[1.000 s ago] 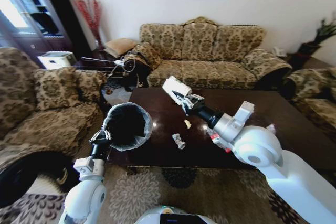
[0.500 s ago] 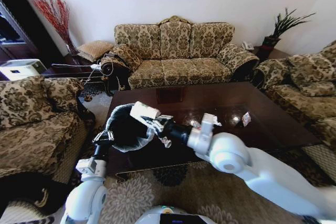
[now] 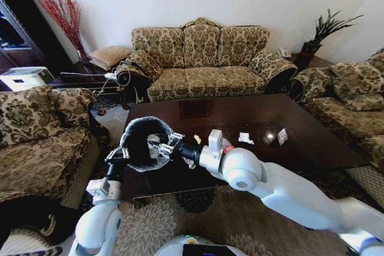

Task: Move to the front of the table and place the trash on the table into the trash bin.

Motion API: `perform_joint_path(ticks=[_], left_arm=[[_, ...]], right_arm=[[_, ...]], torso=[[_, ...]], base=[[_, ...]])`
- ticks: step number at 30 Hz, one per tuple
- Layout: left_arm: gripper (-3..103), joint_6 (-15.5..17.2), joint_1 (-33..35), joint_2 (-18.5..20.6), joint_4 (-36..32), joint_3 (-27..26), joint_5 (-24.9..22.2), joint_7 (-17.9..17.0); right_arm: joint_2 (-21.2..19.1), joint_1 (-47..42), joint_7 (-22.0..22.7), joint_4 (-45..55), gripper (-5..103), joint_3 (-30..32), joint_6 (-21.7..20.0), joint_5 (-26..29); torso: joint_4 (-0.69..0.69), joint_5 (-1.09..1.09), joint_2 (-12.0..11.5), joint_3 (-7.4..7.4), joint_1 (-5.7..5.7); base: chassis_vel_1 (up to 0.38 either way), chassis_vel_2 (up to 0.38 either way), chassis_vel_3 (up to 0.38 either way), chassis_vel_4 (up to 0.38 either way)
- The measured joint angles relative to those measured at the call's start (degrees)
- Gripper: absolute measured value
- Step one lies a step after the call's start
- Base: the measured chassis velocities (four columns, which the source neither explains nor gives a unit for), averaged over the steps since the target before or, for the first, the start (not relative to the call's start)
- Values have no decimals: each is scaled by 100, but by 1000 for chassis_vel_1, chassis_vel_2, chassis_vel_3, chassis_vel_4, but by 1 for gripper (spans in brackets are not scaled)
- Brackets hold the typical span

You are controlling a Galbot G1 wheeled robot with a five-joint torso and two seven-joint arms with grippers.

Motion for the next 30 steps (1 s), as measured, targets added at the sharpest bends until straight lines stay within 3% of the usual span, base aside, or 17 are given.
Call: perform_joint_path(ticks=[1,2,4,5,8,10,13,14,15,18,19,21,24,30], left_arm=[[2,1,-7,6,13,-9,-11,0],[2,2,-19,14,29,-19,-26,-3],[2,8,-43,29,48,-32,-55,-9],[2,27,-69,44,55,-44,-90,-19],[2,51,-95,59,57,-54,-123,-30],[2,76,-127,91,81,-70,-155,-50],[2,80,-152,133,121,-67,-183,-63],[2,81,-186,168,154,-56,-202,-64],[2,81,-214,191,175,-51,-219,-66],[2,101,-260,233,188,-51,-277,-126],[2,165,-325,296,211,-70,-374,-242],[2,189,-355,325,228,-81,-414,-293],[2,274,-544,529,381,-193,-653,-568],[2,376,-645,667,474,-276,-840,-664]], right_arm=[[15,42,30,5,45,105,37,1],[19,96,65,10,57,244,63,12],[-23,172,120,20,57,526,84,73],[-128,176,179,21,68,792,85,142],[-320,14,271,18,68,1241,45,205],[-779,-707,318,-25,89,2136,-157,118],[-1130,-1494,216,-75,89,2534,-140,-281],[-1286,-2037,67,-150,97,2620,-64,-676],[-1329,-2454,-23,-254,97,2631,-12,-999],[-1217,-3021,-71,-494,99,2593,56,-1465],[-968,-3354,-75,-760,99,2519,87,-1806],[-864,-3458,-79,-878,100,2488,106,-1948],[-237,-3837,-332,-1728,100,2291,314,-2632],[195,-3845,-690,-2390,100,2143,438,-2860]], torso=[[0,1,0,0,0],[0,1,0,0,0],[1,0,0,0,0],[2,0,0,0,0],[2,0,0,0,1],[1,1,0,0,0],[-2,3,0,0,0],[-2,4,0,-1,-1],[-4,3,0,-1,-1],[-4,3,0,-1,-1],[-2,3,0,-1,-1],[-1,3,0,-1,-1],[1,2,0,0,-1],[-1,1,0,-1,-1]], base=[[0,0,0,0],[0,0,0,0],[0,0,0,0],[0,0,0,0],[0,0,0,0],[0,0,0,0],[0,0,0,0],[0,0,0,0],[0,0,0,0],[0,0,0,0],[0,0,0,0],[0,0,0,0],[0,0,0,0],[0,0,0,0]])
